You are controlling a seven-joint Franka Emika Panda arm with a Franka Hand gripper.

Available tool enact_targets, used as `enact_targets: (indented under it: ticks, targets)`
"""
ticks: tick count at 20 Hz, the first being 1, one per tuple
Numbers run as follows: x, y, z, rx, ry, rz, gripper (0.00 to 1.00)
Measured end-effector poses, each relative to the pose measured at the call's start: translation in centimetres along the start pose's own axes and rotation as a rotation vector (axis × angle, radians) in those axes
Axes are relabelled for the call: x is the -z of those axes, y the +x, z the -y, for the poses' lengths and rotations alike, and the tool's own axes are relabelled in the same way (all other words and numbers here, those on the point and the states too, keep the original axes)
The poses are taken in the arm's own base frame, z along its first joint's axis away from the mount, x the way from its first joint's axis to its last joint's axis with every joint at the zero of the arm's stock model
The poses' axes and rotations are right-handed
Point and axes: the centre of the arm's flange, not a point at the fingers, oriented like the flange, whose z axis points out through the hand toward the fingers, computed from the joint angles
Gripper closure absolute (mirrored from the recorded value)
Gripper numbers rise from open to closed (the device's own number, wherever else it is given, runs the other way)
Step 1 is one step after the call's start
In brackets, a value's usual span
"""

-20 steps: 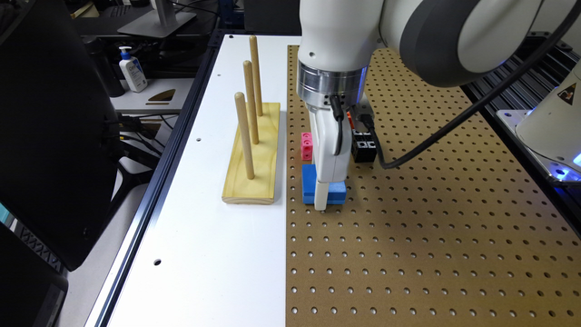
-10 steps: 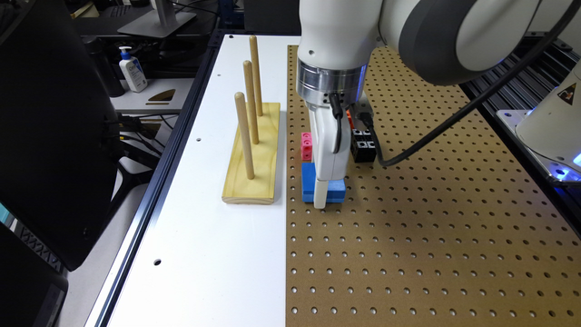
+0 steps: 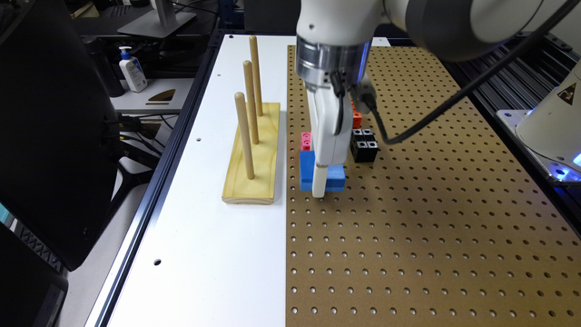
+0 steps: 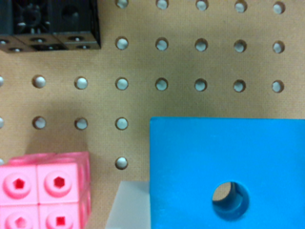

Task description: Pick up blue block.

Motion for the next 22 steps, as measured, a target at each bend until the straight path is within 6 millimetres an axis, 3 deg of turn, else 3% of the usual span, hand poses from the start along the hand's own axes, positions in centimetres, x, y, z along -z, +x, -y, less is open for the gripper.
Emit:
enact_targets:
  ticks: [4,10,15,22]
  targets:
    - [0.7,-0.1,0.0,0.002,0.003,-0.005,1.00]
    - [4.2,-0.5,0.2,0.007,-0.006,-0.017,1.00]
    - [4.9,-0.6,0.2,0.007,-0.003,-0.022,1.00]
    - [10.2,-1.5,0.1,0.006,-0.009,-0.045,1.00]
